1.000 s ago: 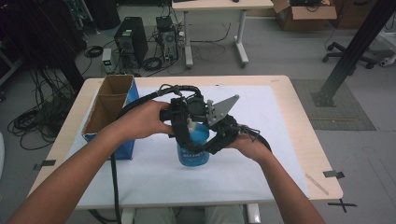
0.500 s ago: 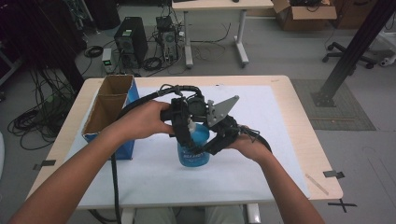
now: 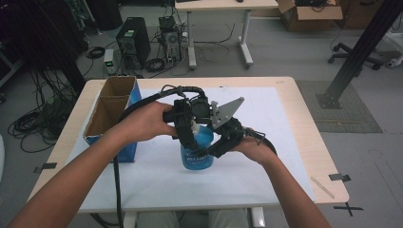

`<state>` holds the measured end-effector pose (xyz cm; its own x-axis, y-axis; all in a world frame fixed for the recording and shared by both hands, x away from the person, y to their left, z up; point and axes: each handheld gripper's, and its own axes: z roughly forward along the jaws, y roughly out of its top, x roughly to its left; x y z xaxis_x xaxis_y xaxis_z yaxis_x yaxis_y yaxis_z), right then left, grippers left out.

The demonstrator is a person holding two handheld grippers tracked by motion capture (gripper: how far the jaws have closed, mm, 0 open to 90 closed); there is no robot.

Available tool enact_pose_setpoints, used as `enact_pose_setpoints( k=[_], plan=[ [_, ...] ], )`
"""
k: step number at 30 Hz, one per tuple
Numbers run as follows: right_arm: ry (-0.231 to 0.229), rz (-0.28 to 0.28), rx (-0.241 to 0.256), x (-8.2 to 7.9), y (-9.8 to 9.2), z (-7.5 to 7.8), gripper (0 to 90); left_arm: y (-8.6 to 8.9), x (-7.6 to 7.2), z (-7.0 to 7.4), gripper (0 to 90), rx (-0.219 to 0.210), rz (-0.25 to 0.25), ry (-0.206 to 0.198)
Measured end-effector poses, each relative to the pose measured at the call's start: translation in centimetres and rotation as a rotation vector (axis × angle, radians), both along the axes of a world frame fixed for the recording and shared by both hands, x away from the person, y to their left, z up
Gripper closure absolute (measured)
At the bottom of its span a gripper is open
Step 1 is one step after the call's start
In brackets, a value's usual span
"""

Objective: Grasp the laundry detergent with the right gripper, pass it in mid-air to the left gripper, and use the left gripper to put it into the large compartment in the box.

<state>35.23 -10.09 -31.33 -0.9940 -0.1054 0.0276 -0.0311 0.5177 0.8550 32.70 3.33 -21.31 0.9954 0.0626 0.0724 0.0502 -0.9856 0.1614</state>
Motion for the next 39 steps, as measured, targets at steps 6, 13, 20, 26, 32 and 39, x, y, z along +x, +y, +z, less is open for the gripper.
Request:
enact_pose_setpoints(
  k=[6, 13, 20, 26, 32, 39],
  plan=[
    [0.014, -0.060, 0.000, 0.3, -1.1, 0.2, 23.4, 0.3, 0.1, 0.2, 37.8, 0.020, 0.026, -0.018],
    [0.034, -0.118, -0.071, 0.4, -4.1, -0.4, 17.8, 1.3, 0.6, 1.0, 37.8, 0.023, 0.083, -0.027],
    [0.036, -0.177, -0.121, 0.3, -6.5, -0.2, 13.2, 2.1, 1.3, 2.0, 37.8, 0.036, 0.167, -0.043],
    [0.032, -0.206, -0.166, 0.0, -8.0, 0.3, 12.2, 3.0, 1.9, 3.4, 37.9, 0.028, 0.255, -0.057],
    [0.024, -0.234, -0.199, -0.2, -9.4, 1.0, 11.7, 4.1, 2.6, 4.9, 37.8, 0.047, 0.343, -0.068],
    [0.017, -0.263, -0.233, -0.3, -10.7, 1.7, 11.1, 5.7, 3.5, 7.1, 37.8, 0.047, 0.466, -0.071]
  ],
)
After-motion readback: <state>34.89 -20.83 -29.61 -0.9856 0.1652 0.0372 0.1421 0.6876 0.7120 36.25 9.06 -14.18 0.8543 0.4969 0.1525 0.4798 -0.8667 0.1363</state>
